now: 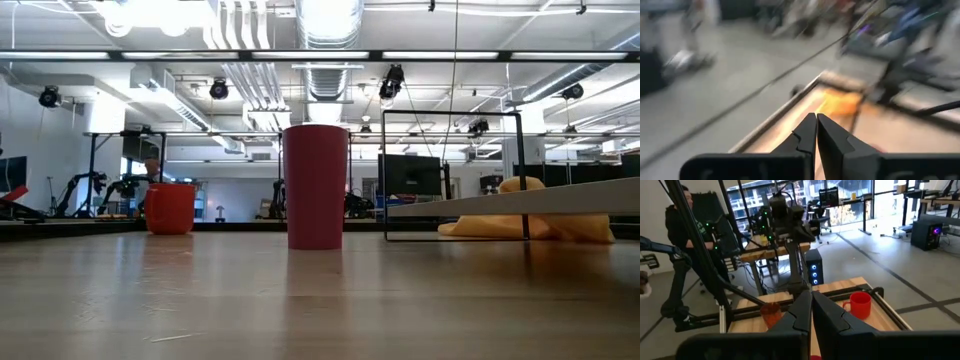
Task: Stack small to large cups/mugs on shelf
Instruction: Put the red mug on the shelf
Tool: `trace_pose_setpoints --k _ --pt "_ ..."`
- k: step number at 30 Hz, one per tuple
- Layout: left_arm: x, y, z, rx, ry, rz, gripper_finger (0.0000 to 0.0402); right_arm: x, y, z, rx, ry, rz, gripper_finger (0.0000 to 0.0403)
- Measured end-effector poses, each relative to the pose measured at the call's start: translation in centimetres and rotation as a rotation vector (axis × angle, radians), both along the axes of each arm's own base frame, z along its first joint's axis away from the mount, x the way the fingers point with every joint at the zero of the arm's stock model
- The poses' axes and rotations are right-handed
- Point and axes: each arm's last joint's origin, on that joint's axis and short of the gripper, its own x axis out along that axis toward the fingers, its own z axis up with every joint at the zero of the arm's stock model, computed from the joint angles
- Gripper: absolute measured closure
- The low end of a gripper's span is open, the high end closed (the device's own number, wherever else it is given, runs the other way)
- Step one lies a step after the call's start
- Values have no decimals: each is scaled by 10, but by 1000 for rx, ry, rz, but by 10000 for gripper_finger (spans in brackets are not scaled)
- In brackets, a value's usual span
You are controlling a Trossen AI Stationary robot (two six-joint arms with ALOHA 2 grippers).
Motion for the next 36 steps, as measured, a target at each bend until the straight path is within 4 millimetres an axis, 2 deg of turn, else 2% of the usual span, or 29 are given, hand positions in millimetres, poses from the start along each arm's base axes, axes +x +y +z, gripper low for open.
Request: trace_pose_setpoints --k 4,12,15,25,31,36 --pt "1 2 -17 -53 136 138 402 4 0 -1 0 9 0 394" --pt "17 2 -28 -29 270 173 401 12 0 -4 4 32 0 394" --pt "22 3 -29 -25 289 194 387 15 0 -5 4 39 0 394" --pt "65 10 -49 -76 399 310 283 21 0 -8 26 55 -2 394" --pt "93 24 -68 -154 526 327 272 21 0 -8 48 55 -4 394" --pt "111 48 -87 -204 630 419 272 21 0 -10 48 72 -1 394"
